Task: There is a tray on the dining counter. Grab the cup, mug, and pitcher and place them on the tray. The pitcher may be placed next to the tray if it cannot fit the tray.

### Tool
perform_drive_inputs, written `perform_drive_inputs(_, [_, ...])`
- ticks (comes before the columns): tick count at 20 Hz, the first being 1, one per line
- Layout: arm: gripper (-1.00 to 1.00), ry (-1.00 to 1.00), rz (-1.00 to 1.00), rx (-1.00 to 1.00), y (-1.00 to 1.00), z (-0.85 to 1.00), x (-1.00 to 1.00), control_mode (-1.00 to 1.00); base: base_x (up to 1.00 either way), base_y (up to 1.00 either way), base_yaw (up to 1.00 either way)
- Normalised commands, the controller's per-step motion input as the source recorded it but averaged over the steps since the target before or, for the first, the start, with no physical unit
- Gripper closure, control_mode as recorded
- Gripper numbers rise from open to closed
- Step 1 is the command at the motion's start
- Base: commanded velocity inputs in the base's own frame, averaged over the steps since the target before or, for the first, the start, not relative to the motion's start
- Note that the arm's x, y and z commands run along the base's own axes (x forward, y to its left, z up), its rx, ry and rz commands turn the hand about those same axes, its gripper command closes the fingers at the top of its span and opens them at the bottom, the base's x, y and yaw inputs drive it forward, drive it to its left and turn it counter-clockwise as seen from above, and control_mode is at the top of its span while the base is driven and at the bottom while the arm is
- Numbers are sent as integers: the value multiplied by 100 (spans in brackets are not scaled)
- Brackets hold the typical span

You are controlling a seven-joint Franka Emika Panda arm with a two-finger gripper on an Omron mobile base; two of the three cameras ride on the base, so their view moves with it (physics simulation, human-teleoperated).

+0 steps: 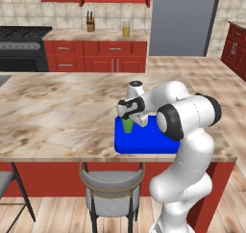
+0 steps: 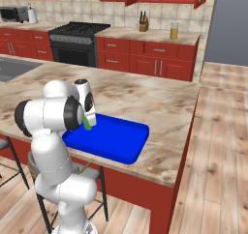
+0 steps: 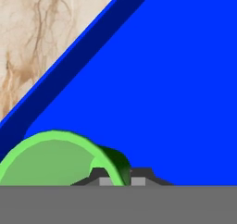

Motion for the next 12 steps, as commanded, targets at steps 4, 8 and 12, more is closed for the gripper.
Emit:
perform_drive_inputs(4, [-100, 0, 0, 0, 0, 0, 0, -100, 0, 0, 0])
perform_drive_inputs(8, [-100, 0, 0, 0, 0, 0, 0, -100, 0, 0, 0])
perform_drive_inputs(12, [-100, 0, 0, 0, 0, 4, 0, -100, 0, 0, 0])
